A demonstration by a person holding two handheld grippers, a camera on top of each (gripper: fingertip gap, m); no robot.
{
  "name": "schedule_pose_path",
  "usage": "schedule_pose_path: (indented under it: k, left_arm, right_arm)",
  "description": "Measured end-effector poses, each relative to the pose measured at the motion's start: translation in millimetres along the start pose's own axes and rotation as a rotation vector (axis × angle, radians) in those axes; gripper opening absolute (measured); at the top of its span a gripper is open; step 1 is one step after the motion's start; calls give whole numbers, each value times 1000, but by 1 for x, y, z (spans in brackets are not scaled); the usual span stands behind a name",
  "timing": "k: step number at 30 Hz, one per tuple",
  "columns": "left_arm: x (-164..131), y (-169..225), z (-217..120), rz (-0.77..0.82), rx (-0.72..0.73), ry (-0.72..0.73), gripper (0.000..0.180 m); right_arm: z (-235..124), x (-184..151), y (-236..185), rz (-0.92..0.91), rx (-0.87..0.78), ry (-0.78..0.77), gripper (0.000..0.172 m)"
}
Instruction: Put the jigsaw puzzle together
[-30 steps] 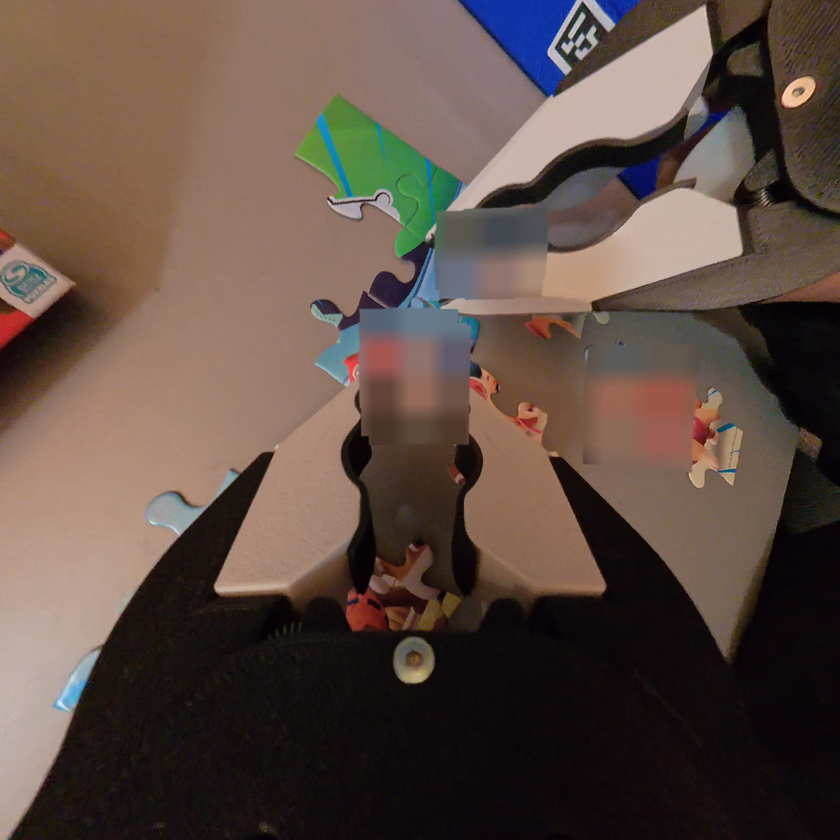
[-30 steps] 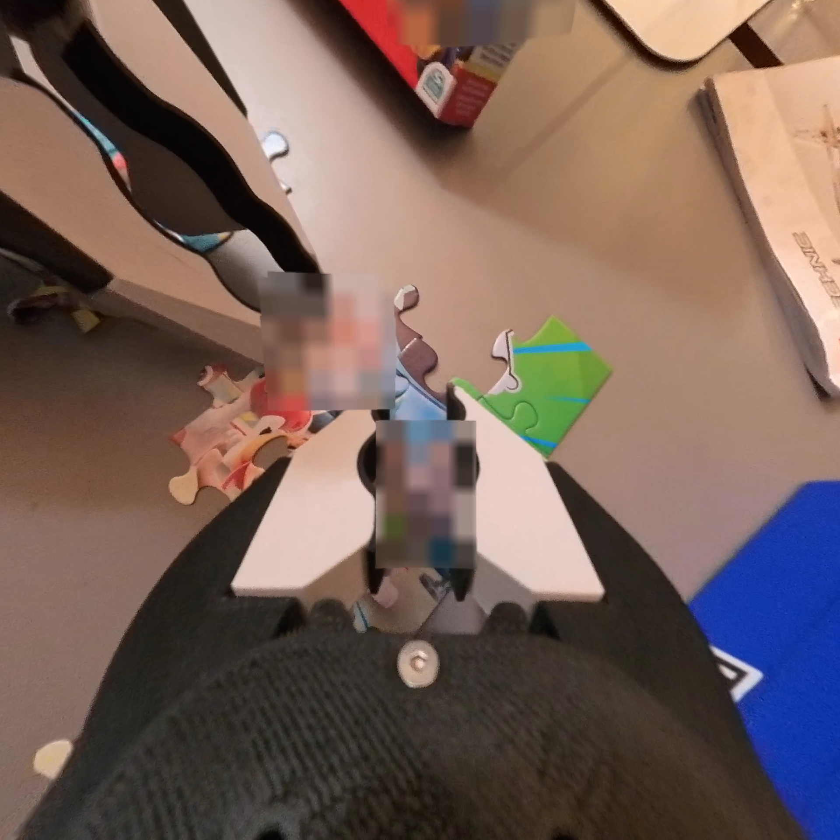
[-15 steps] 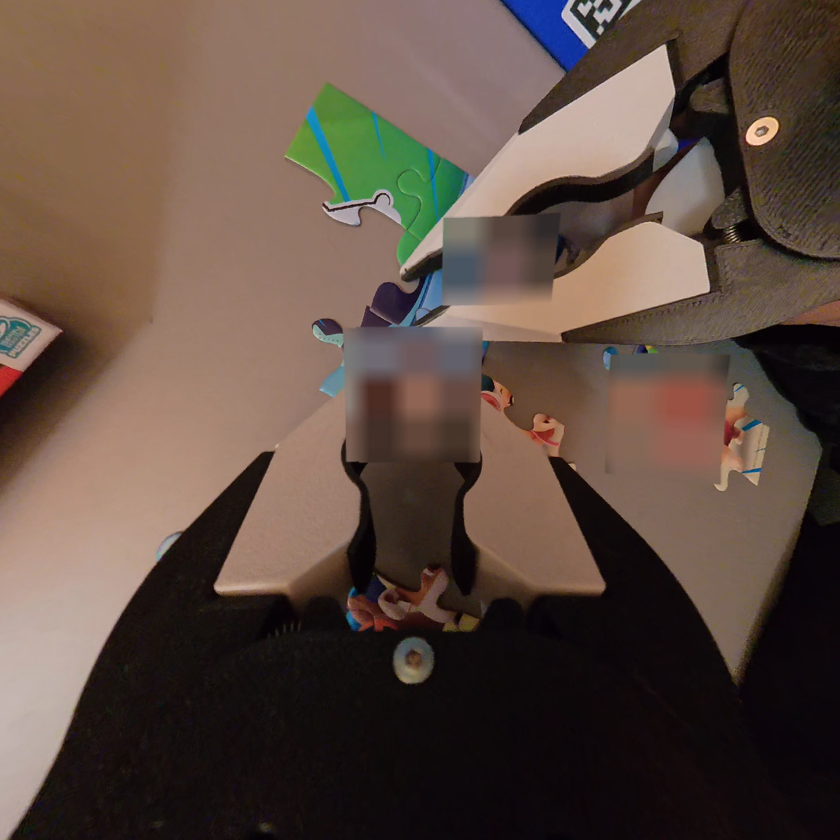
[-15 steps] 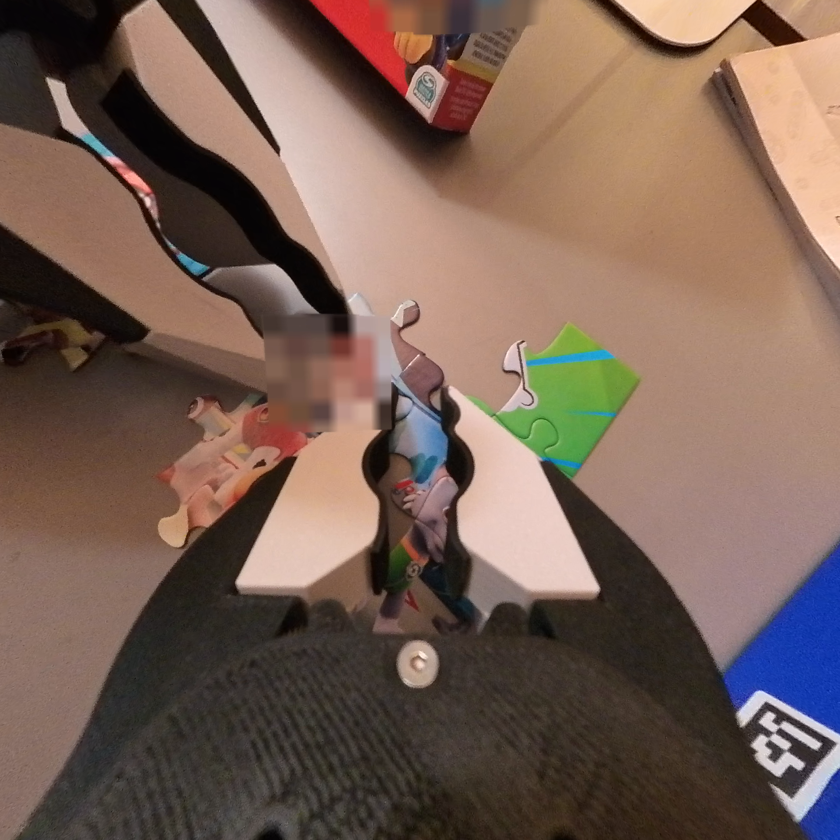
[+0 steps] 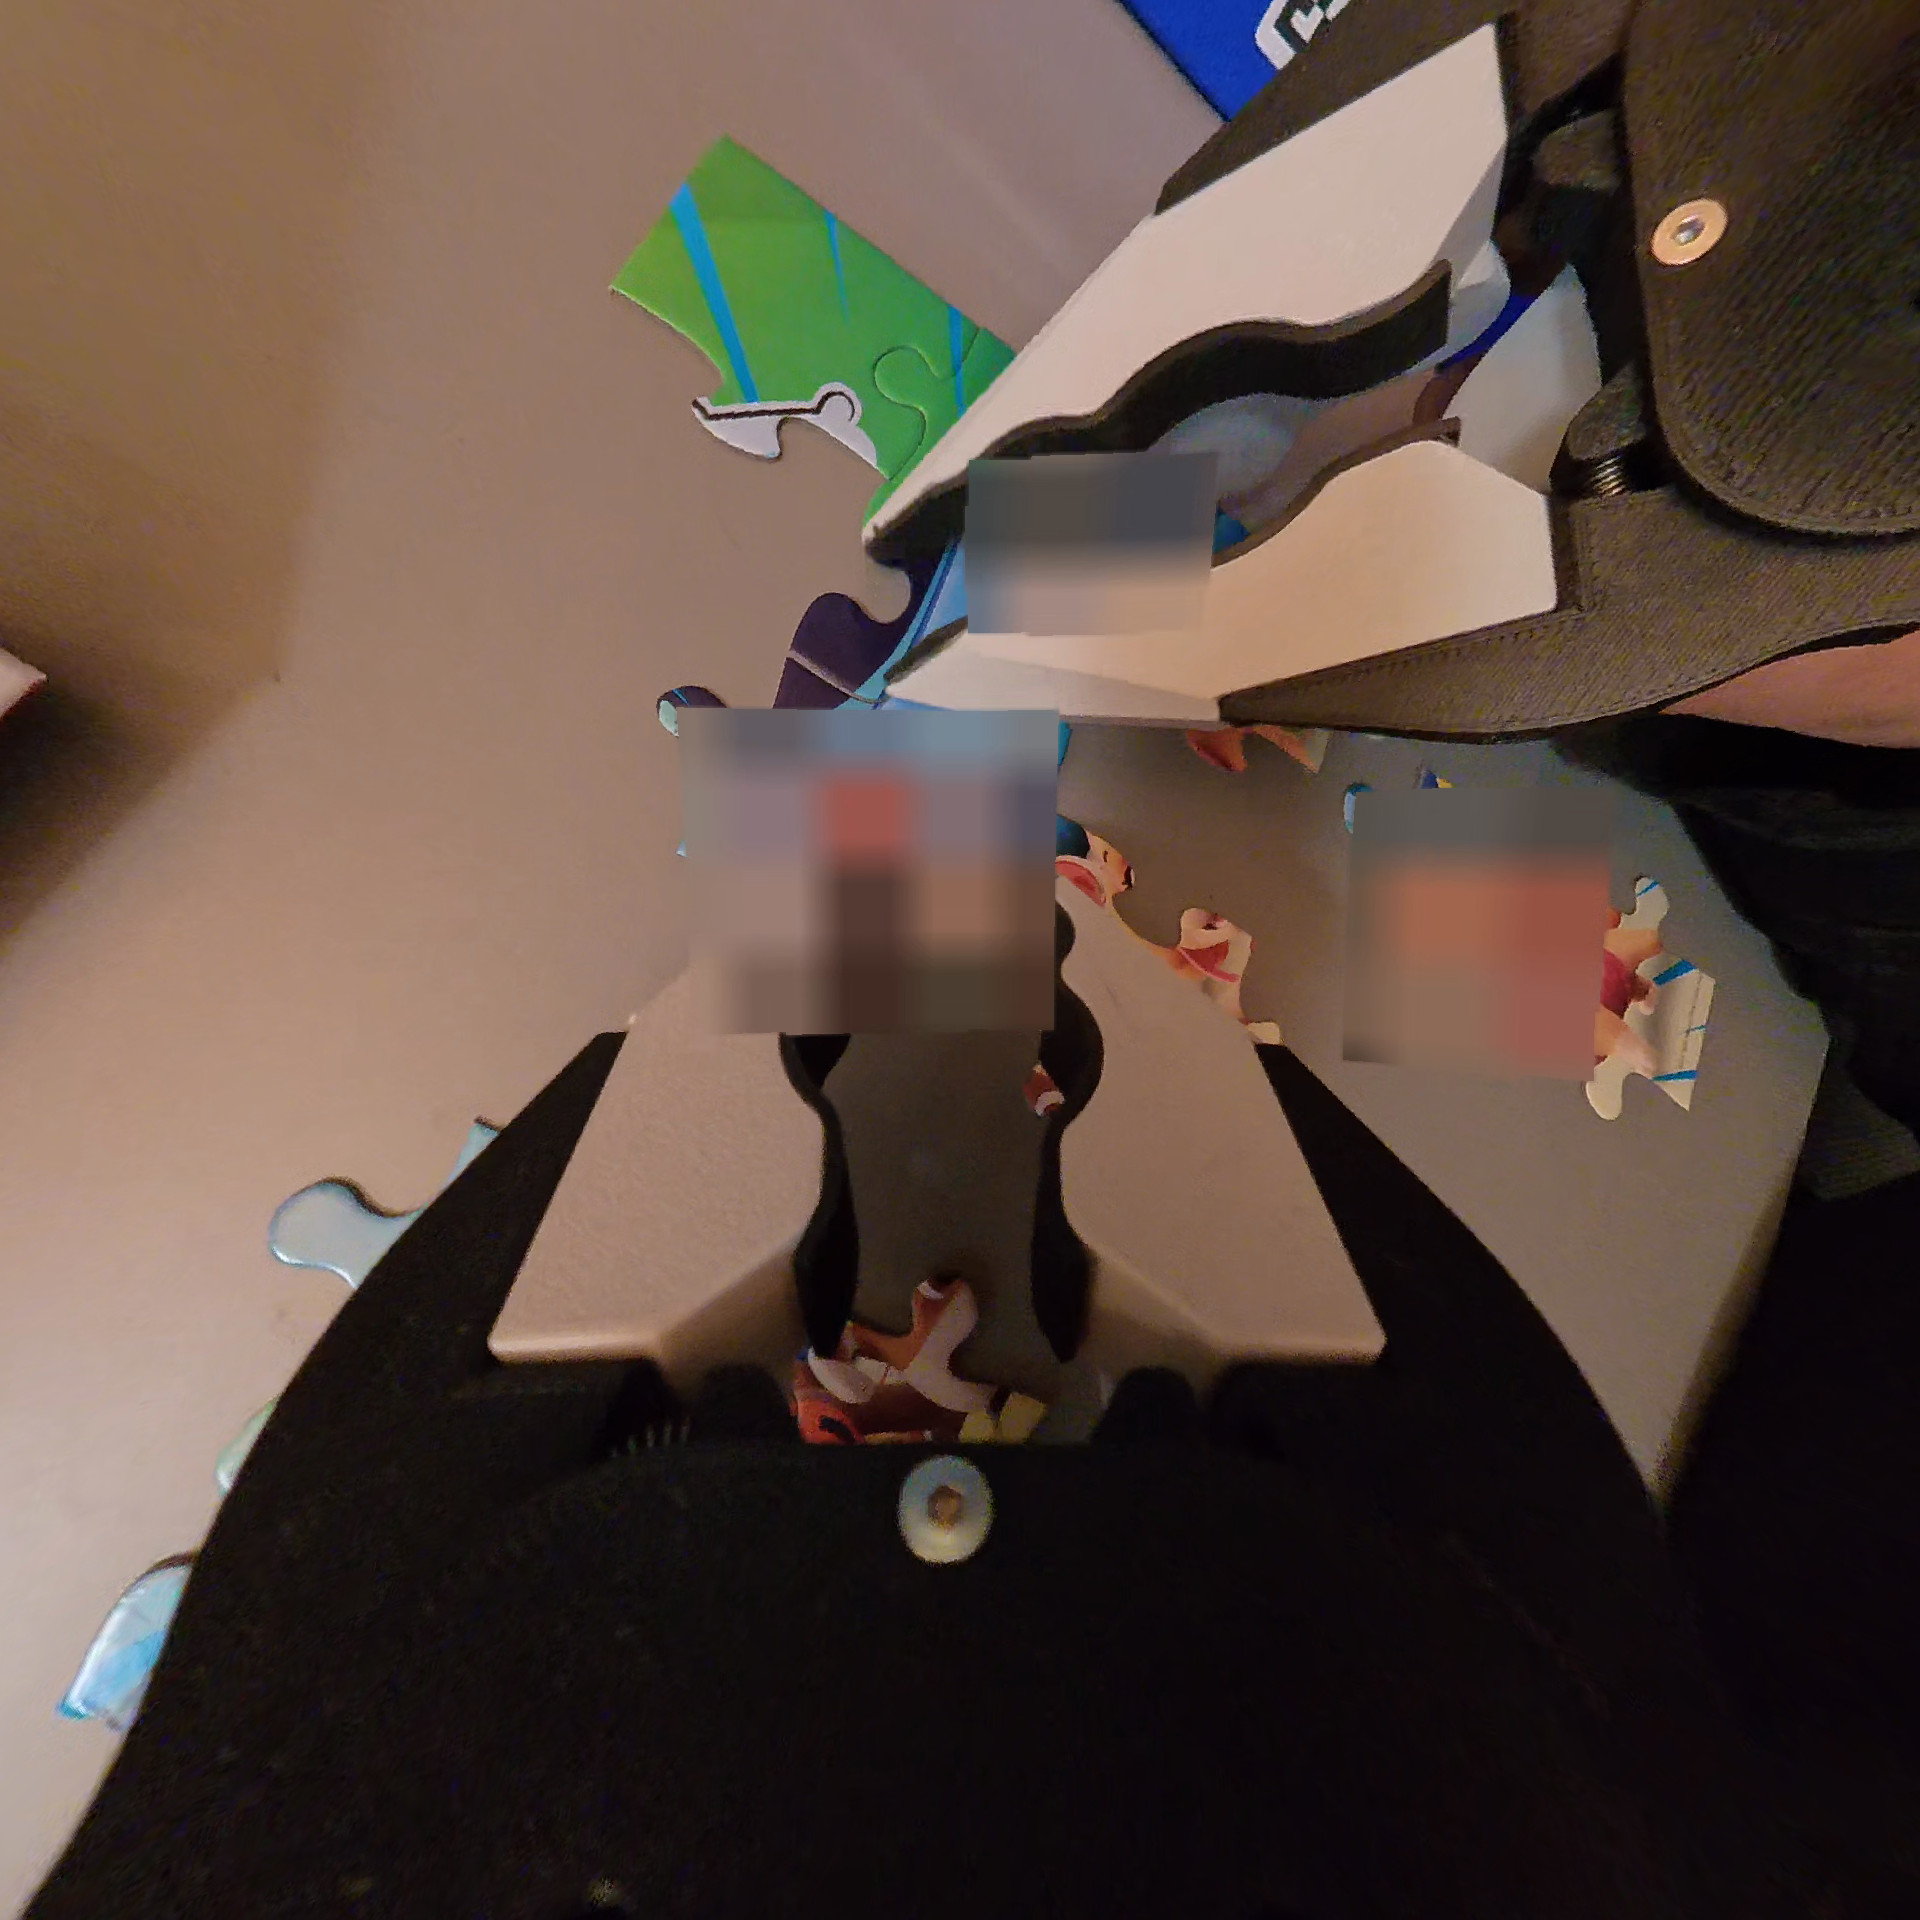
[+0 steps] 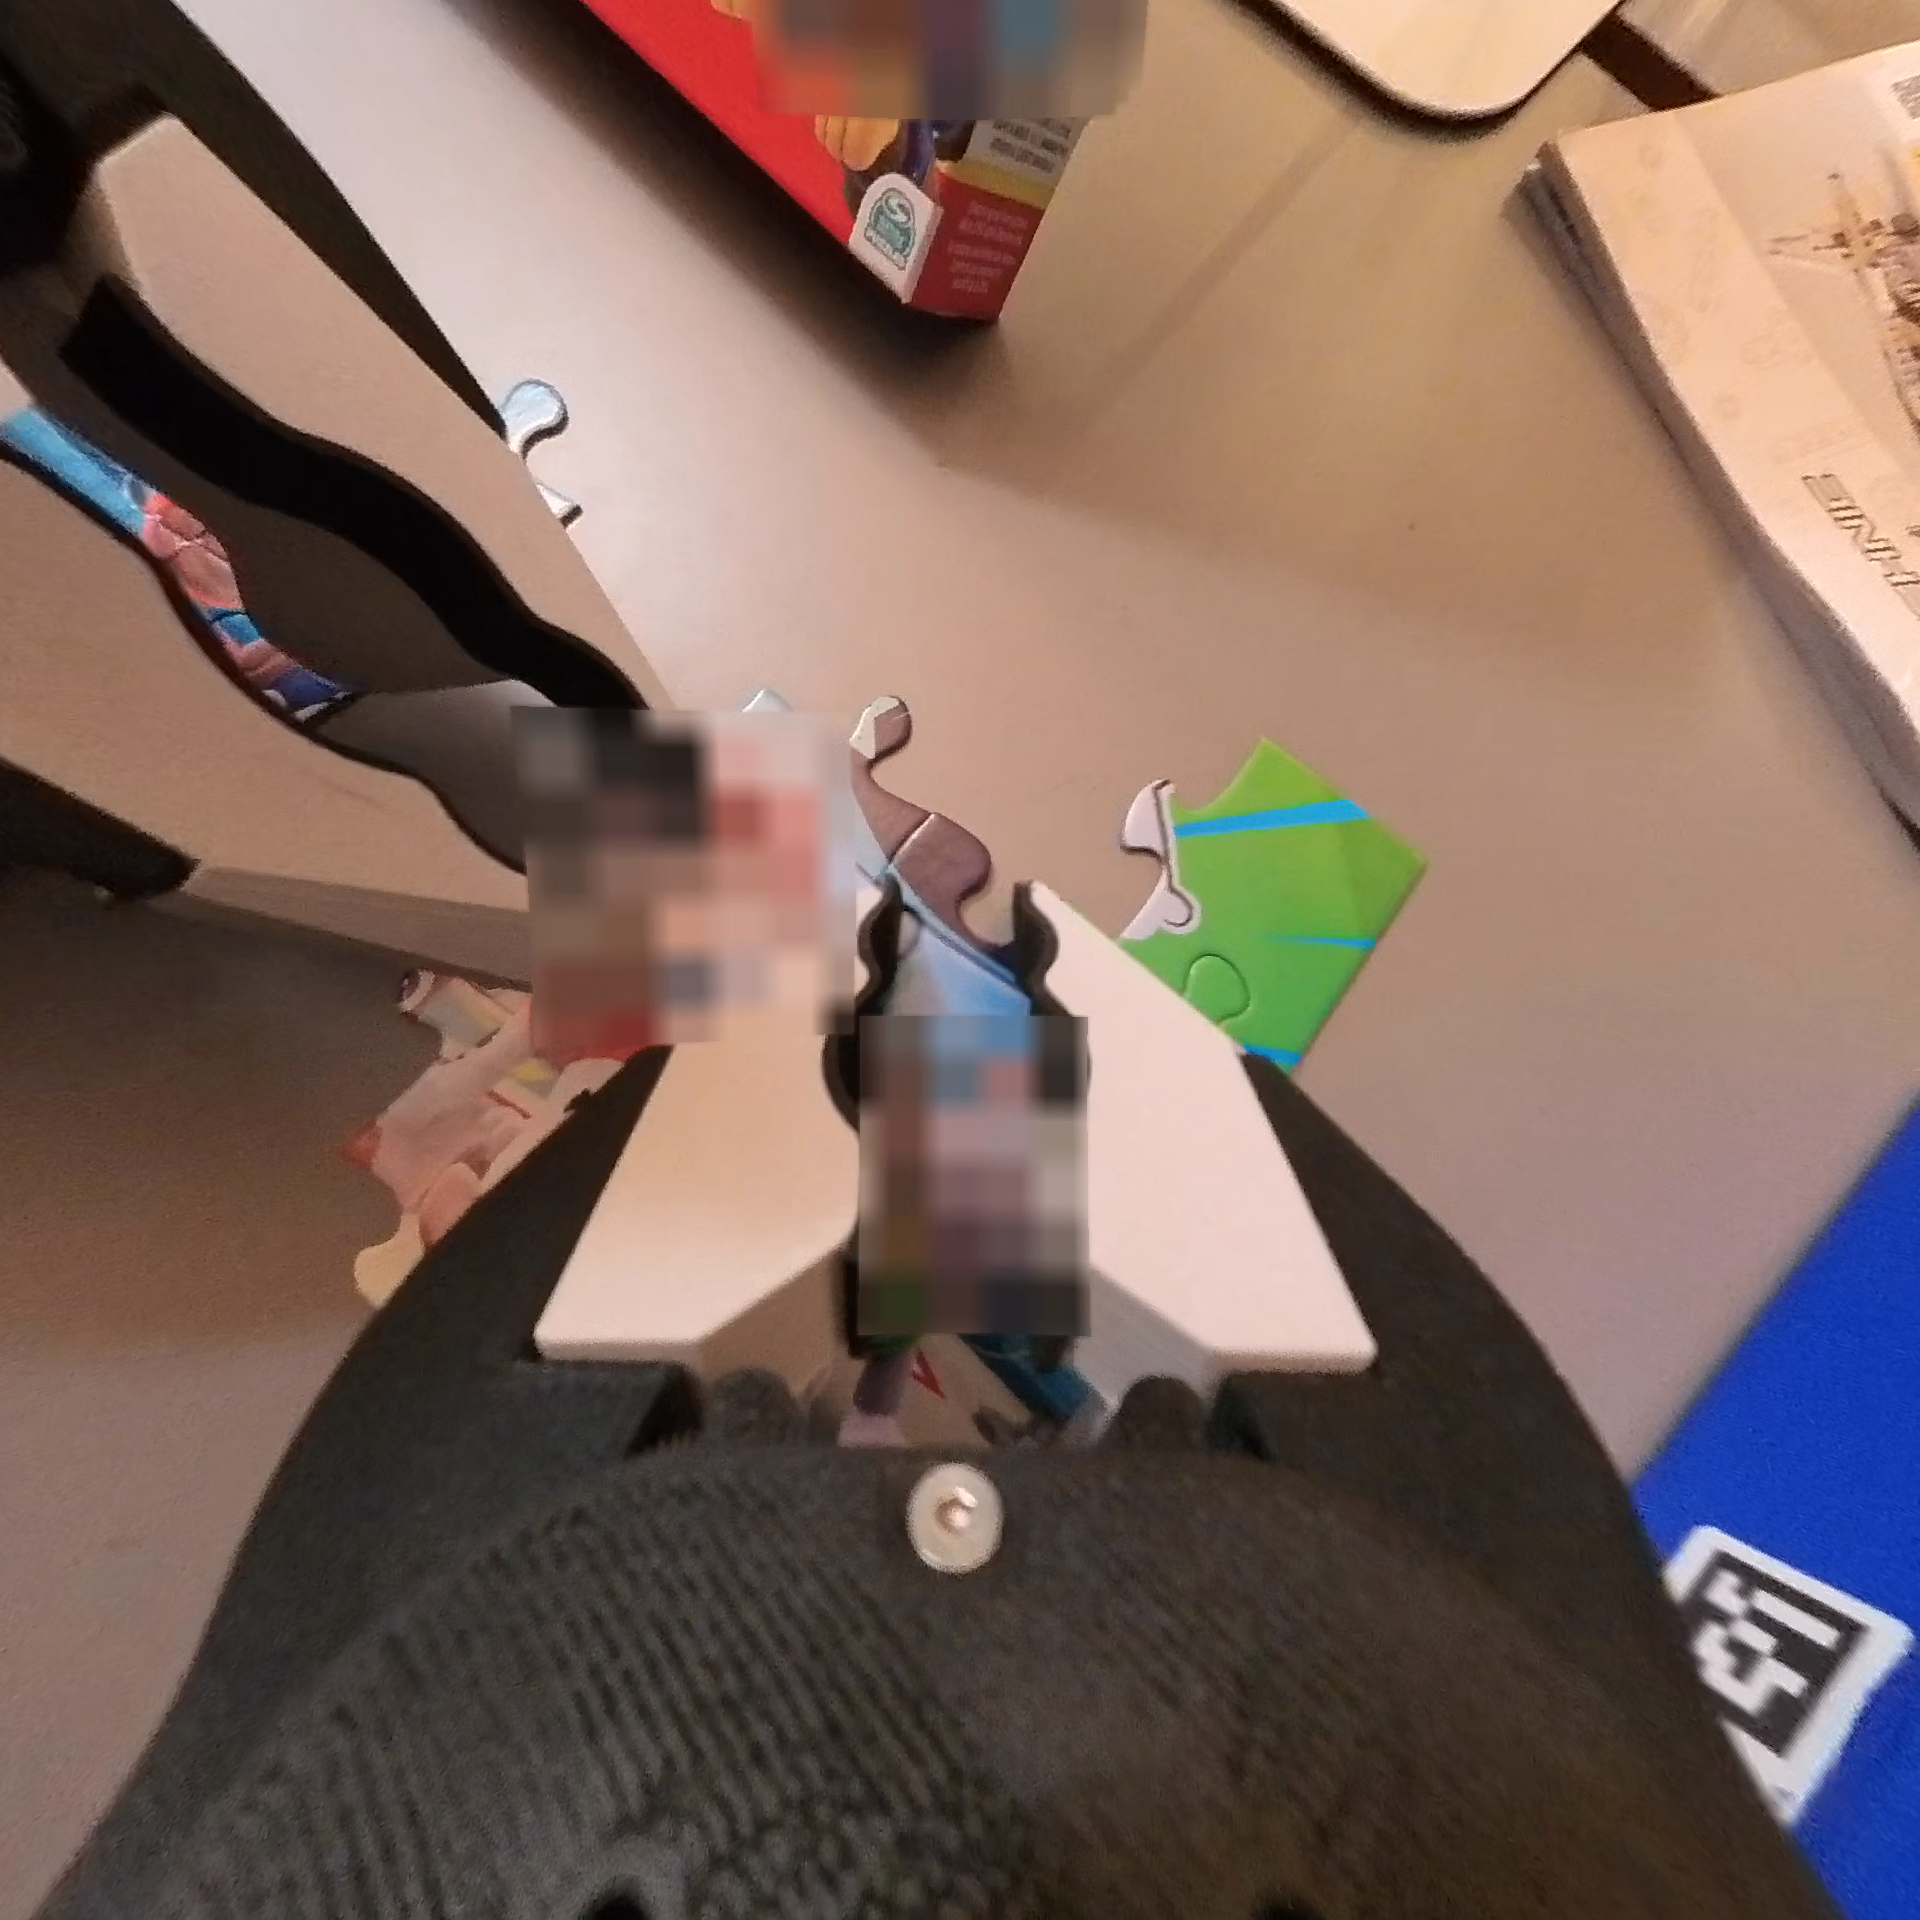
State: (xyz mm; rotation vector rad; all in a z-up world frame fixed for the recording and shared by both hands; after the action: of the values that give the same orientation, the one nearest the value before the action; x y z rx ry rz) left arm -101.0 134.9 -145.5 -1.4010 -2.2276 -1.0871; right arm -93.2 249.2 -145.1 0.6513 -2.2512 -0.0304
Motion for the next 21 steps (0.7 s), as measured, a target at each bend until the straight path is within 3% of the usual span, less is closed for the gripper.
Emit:
schedule_pose_path:
  k: [12,16,21]
  left_arm:
    - [14,2,-8,68,10,51,24]
    - [30,-8,1,119,17,-13,15]
    - [40,-18,19,163,19,-128,0]
  right_arm:
    - [-19,-9,2,96,68,19,16]
    - [-21,-13,-12,51,116,6,2]
    - [-16,-15,-17,41,120,-9,0]
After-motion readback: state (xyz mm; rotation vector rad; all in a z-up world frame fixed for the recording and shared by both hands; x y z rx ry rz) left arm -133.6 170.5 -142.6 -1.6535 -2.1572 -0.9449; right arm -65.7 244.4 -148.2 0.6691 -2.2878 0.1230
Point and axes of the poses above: each gripper's, where its closed fingertips meet, z out along the fingers, x out of its top, y = z × x across the jaws, the point moved 8 cm from there along -z, back along the fingers, and after that the axes turned 10 degrees about -x, right-handed, at the moved point
